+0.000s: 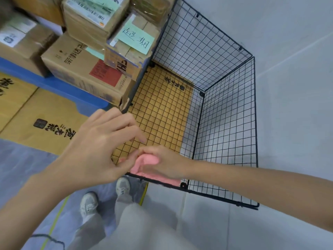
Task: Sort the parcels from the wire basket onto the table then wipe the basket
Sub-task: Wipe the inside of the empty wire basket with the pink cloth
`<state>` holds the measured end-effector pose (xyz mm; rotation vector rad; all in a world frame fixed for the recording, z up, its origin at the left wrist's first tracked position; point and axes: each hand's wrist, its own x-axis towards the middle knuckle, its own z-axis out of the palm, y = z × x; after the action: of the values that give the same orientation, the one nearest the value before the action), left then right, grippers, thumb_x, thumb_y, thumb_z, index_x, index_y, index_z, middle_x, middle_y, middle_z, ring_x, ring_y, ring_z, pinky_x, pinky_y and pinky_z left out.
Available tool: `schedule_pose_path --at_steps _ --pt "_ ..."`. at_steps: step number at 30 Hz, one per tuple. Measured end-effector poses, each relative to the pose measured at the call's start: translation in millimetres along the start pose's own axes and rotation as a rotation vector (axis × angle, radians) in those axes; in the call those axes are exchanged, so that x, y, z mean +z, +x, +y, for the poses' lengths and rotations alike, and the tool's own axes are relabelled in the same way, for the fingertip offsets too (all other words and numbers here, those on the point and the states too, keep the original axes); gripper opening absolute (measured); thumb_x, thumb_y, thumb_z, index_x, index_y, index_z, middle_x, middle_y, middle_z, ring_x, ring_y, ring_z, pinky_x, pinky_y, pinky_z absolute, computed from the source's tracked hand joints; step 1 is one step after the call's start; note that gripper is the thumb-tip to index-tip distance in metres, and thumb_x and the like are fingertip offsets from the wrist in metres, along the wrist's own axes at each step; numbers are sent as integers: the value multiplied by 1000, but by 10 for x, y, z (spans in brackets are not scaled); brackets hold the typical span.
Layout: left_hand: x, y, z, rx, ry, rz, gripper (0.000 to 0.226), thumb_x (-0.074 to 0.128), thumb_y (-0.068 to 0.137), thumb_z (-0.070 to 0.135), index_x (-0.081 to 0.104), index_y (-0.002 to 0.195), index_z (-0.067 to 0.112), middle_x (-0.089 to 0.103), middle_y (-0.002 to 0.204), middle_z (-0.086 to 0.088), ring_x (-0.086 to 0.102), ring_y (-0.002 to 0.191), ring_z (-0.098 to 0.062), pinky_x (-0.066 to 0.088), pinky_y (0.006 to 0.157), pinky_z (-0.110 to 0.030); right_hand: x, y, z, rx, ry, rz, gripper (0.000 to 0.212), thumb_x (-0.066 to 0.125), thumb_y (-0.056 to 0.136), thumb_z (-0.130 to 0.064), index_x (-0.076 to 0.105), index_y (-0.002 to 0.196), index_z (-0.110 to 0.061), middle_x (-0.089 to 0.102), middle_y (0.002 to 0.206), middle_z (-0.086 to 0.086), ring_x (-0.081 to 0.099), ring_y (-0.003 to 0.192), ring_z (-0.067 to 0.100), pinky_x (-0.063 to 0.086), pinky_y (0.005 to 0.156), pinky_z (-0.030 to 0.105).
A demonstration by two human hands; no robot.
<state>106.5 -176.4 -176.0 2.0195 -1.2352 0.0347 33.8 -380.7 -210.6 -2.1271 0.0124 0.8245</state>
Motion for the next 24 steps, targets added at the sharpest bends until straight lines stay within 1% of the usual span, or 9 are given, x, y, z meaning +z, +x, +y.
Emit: schedule_pose_path --at_steps 2,4,7,10,13,16,19,21,24 --pt "-5 11 -7 -4 1 -6 16 59 83 30 70 90 21 59 87 9 43 77 -15 26 69 -29 -11 -114 122 30 -85 -31 13 65 94 -22 62 106 -18 63 107 -12 56 91 -10 43 83 10" --pt "-3 8 -19 -13 -7 -11 16 59 82 30 69 91 22 58 87 9 43 78 -15 27 70 -29 -31 -242 368 131 -165 -103 17 62 96 -23 63 111 -13 63 108 -10 55 86 -11 45 77 8" --pt "7 -2 -31 -18 -18 -18 17 59 82 30 70 92 21 58 88 9 46 81 -16 29 70 -30 -41 -280 741 272 -324 -215 20 57 99 -25 62 113 -11 66 114 0 61 100 11 53 92 33" --pt "16 -17 -42 -19 -13 -23 18 58 83 31 70 93 21 60 90 9 46 82 -16 29 72 -28 29 -100 778 324 -230 -187 21 57 98 -24 63 112 -10 65 118 3 61 106 19 52 93 34" --pt "34 -15 -43 -26 -26 -26 17 59 83 30 69 93 21 60 92 10 40 84 -11 26 73 -26 196 260 557 272 1 -88 9 61 95 -22 64 103 -24 66 112 -4 62 107 17 50 97 38" --pt "40 -24 -43 -38 -29 -30 16 63 80 28 69 93 21 60 92 10 35 86 -8 24 74 -25 321 498 235 163 105 -40 14 65 87 -23 63 101 -25 64 95 -14 62 90 0 46 84 23" --pt "27 -33 -40 -38 -34 -29 16 62 82 29 69 94 21 61 92 9 42 84 -11 25 73 -26 291 441 306 161 22 -143 14 64 90 -15 59 101 -21 58 80 -28 57 72 -10 42 70 10" --pt "23 -34 -38 -39 -35 -22 15 60 84 29 69 93 21 61 92 9 45 84 -13 27 73 -27 245 294 603 228 -116 -197 16 61 97 -14 61 113 -14 58 92 -23 56 82 -3 41 78 20" --pt "29 -28 -36 -40 -45 -18 15 61 84 28 69 94 21 61 92 10 42 85 -10 27 73 -26 174 46 1056 353 -246 -258 23 57 100 -17 61 119 -6 62 115 2 59 106 19 43 83 25"
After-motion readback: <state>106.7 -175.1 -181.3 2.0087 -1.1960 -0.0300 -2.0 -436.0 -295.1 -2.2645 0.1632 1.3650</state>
